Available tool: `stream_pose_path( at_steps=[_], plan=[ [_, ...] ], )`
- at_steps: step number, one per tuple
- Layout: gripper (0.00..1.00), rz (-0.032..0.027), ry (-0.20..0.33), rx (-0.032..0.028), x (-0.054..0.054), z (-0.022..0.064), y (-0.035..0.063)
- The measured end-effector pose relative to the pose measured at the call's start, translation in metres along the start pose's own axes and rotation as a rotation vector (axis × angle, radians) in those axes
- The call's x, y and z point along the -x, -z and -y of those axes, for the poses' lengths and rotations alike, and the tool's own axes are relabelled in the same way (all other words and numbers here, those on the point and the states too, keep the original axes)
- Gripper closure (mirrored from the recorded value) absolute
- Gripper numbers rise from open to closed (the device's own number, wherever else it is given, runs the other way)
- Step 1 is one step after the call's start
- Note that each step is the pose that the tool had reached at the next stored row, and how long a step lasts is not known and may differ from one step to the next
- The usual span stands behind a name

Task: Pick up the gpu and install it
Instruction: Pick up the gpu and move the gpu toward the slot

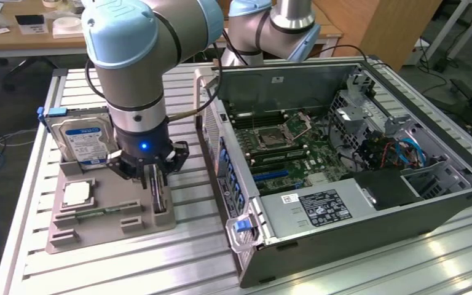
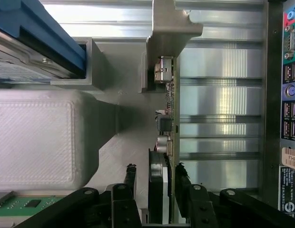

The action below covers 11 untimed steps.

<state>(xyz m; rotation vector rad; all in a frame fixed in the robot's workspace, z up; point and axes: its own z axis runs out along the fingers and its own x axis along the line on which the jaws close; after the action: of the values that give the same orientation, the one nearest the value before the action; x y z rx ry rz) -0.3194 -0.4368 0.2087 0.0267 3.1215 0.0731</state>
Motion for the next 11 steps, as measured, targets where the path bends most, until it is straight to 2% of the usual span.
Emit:
stream_pose_path(
  at_steps=[6, 7, 11],
  plan=[
    [0.57, 0.0002, 0.000, 0.0000, 0.0002, -0.0001, -0.0005],
    [0.64, 0.0001, 0.000, 0.0000, 0.0005, 0.0000, -0.0005],
    [0.64, 0.0001, 0.000, 0.0000, 0.0015, 0.0000, -0.0006]
  ],
)
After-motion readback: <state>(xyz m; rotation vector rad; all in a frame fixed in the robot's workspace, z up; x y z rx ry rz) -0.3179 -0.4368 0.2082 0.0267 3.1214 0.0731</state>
